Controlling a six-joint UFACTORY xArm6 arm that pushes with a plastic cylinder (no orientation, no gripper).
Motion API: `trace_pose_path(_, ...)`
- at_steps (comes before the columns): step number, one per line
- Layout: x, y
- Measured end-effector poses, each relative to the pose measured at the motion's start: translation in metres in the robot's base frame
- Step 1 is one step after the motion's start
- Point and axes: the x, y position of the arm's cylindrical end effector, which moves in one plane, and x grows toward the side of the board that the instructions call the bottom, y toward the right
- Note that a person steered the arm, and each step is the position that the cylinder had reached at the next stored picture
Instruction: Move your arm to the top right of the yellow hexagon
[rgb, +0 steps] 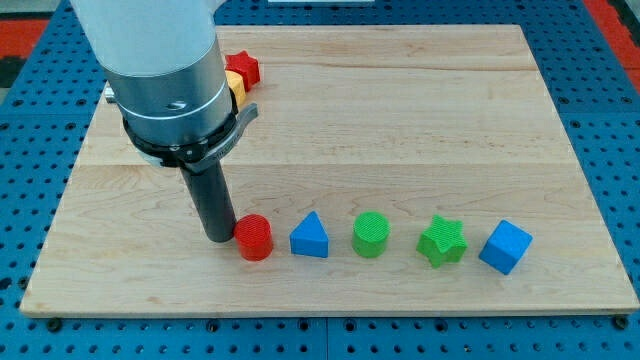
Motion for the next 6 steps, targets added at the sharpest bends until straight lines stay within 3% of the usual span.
trace_pose_path(3,-0.171,-0.017)
trace_pose_path(4,-0.178,-0.066)
trace_pose_path(6,-0.228,-0.109)
